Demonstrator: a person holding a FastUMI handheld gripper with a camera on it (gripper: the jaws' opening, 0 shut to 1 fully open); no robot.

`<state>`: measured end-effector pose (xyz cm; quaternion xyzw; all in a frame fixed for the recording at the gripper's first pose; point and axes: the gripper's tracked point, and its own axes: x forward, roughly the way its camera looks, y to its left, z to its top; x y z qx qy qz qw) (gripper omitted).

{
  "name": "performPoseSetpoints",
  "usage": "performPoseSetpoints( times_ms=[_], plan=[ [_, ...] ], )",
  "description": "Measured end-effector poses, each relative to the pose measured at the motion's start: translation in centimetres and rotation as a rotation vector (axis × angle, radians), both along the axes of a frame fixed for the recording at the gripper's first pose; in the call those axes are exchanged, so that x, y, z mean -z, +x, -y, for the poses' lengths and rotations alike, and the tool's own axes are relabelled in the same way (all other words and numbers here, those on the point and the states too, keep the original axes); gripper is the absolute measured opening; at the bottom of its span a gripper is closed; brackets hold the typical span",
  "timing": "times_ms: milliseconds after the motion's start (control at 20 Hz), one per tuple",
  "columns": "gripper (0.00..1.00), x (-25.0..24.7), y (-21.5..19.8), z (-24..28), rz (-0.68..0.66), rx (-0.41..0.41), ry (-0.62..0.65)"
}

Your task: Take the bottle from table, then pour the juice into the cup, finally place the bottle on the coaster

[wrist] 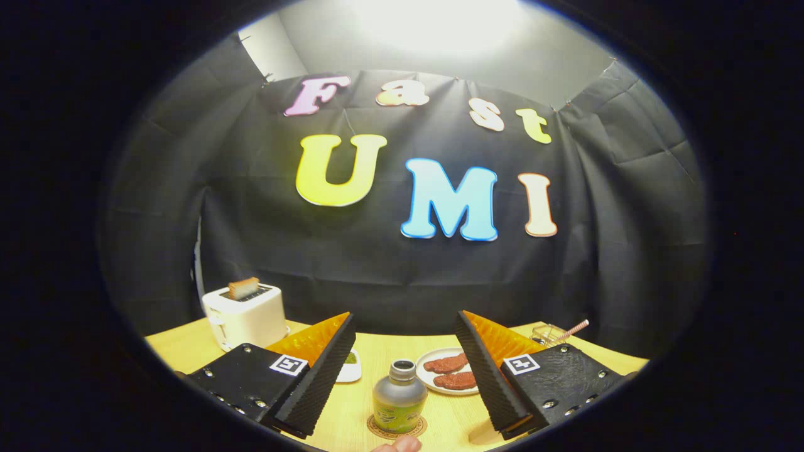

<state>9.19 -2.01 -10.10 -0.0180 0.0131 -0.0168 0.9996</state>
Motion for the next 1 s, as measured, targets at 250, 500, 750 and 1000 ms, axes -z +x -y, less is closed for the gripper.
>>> performPoseSetpoints(
  times_ms=[250, 500, 750, 1000],
  plan=[
    [0.98, -5.4, -1.7, 2.5, -0.023, 0.032, -0.024],
    [0.98, -7.8, -2.7, 2.7, -0.034, 0.007, -0.065],
    [0.97, -7.5, -3.8, 3.4, -0.038, -0.03, -0.035],
    [0.96, -7.7, -5.3, 4.9, -0.022, -0.049, -0.017]
  ],
)
